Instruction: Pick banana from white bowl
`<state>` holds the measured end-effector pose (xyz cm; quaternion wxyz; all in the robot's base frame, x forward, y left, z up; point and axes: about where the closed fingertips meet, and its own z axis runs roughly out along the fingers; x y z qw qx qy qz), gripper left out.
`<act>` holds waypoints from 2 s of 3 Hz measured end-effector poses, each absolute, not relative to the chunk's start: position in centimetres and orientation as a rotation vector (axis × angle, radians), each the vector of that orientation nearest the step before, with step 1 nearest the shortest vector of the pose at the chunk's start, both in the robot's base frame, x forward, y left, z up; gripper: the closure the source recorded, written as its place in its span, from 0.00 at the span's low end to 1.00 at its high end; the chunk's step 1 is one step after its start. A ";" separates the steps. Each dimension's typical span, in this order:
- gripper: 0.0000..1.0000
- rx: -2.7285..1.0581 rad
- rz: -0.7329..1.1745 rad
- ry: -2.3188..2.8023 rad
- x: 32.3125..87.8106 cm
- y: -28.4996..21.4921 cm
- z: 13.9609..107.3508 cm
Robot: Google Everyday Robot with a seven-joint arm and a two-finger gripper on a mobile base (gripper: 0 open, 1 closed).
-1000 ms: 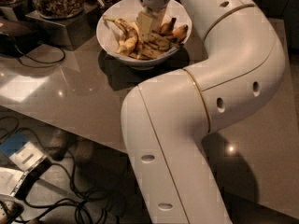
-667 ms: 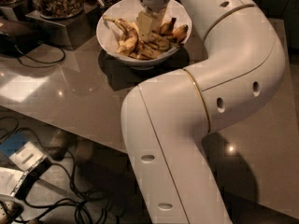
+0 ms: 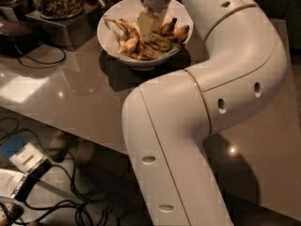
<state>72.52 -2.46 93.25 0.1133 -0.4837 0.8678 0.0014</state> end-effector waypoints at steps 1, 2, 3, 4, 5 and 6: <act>0.61 -1.419 0.004 2.546 72.5 -2.5 93.3; 0.61 -1.419 0.004 2.546 72.5 -2.5 93.2; 0.60 -1.419 0.004 2.546 72.5 -2.5 93.2; 0.59 -1.419 0.004 2.546 72.5 -2.5 93.2; 0.63 -1.419 0.004 2.546 72.5 -2.5 93.2; 0.64 -1.419 0.004 2.546 72.5 -2.5 93.2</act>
Offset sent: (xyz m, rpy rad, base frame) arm -0.0530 -0.1226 -0.0537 0.1495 0.3460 -0.2640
